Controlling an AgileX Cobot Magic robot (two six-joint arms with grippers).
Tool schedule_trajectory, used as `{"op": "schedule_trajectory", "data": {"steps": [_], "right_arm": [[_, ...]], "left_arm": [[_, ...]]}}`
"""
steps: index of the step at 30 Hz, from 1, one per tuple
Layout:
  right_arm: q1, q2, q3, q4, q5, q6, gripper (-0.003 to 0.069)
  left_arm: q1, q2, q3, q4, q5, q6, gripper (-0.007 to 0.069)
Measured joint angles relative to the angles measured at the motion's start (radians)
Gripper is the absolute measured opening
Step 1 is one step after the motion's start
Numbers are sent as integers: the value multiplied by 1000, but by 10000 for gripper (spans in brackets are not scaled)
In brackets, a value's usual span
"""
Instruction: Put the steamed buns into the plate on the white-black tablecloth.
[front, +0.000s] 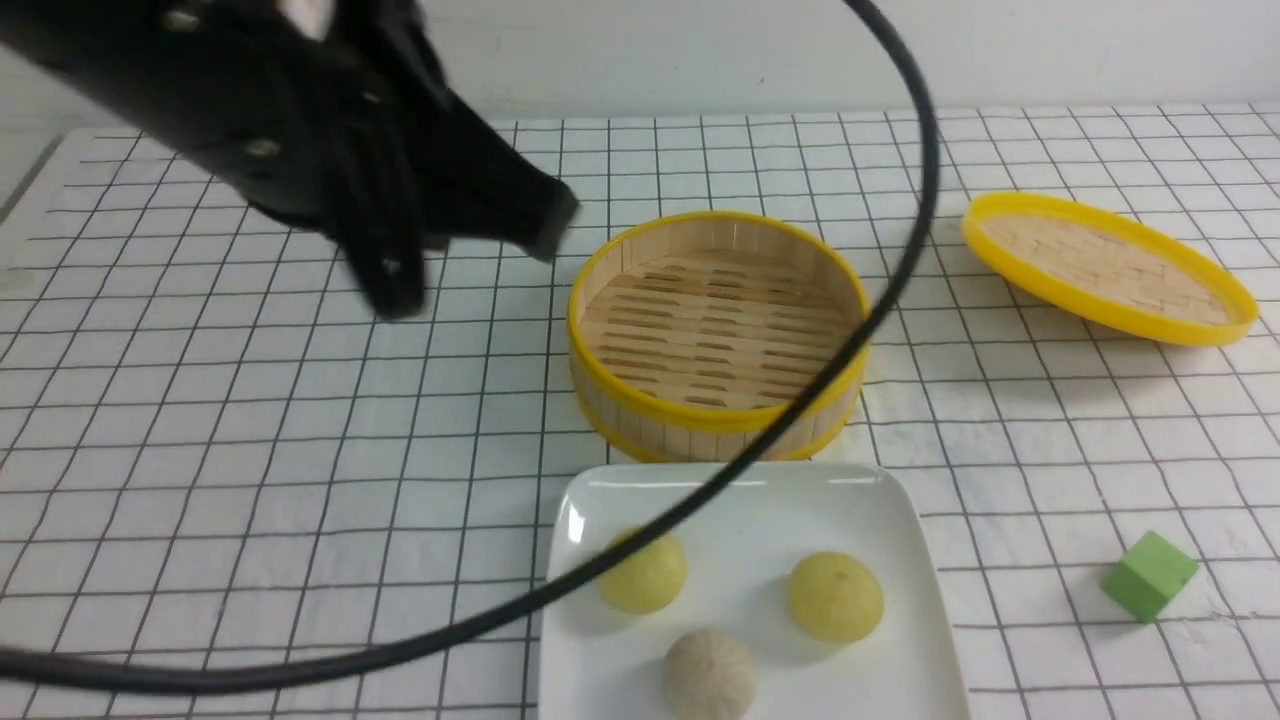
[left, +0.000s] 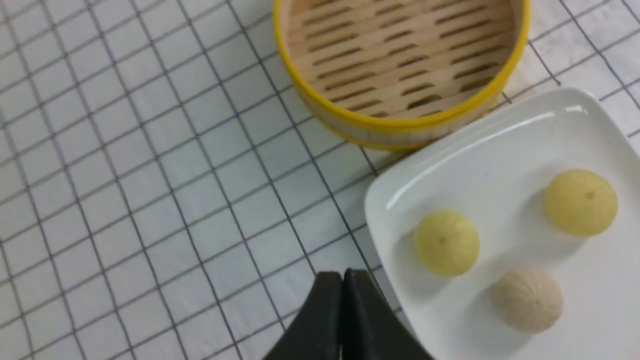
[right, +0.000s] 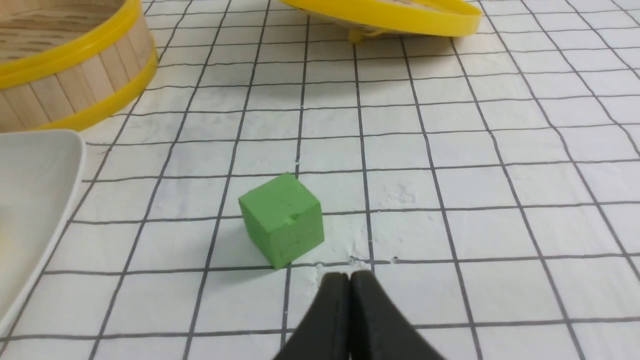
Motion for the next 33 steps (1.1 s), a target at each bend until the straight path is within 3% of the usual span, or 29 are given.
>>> {"op": "schedule_trajectory", "data": {"steps": [6,10,12,17,22,33], "right_arm": [[-5,0,0,0,0,0,17],[-5,0,0,-1,1,0,22],[-5,0,0,-1,1,0,27],[-5,0,0,-3,1,0,29],[-5,0,0,-3,1,0,34],[-5,0,0,-3,1,0,45]], "left_arm": [[0,-220,111,25,0,-45,13],[0,-418,360,33,-21,-147,13],[0,-553,573,39,-135,-193,13],[0,-732,886,79,-486,-300,16],[0,-801,1022,99,-715,-430,19],[0,-799,1118,164,-684,-467,28]]}}
